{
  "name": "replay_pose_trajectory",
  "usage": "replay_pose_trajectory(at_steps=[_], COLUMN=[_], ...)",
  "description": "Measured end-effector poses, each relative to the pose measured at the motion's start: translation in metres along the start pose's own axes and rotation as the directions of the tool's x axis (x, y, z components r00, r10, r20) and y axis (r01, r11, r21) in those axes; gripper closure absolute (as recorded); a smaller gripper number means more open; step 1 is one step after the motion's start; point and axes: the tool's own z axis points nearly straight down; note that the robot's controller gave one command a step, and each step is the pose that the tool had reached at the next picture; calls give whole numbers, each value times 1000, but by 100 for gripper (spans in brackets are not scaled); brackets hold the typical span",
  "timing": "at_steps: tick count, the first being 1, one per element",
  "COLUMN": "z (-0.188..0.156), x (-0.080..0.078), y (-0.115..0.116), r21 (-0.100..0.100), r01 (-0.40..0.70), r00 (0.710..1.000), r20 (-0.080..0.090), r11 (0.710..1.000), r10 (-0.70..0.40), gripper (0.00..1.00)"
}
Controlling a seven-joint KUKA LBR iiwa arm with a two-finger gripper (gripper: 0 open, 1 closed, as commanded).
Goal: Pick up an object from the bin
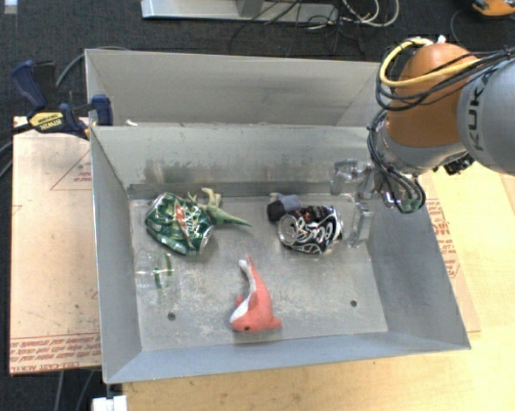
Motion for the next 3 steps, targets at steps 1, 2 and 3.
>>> replay_pose_trajectory(at_steps=[1, 2, 3], z=[-5, 77, 80], x=[-2, -19, -19], y=[1, 50, 52], r21=[1, -1, 0], r01=[2, 323, 339], r00=[1000, 946, 941], r20=[7, 3, 4], r11=[1000, 946, 941], r10=[-2, -323, -339], gripper=[0, 0, 0])
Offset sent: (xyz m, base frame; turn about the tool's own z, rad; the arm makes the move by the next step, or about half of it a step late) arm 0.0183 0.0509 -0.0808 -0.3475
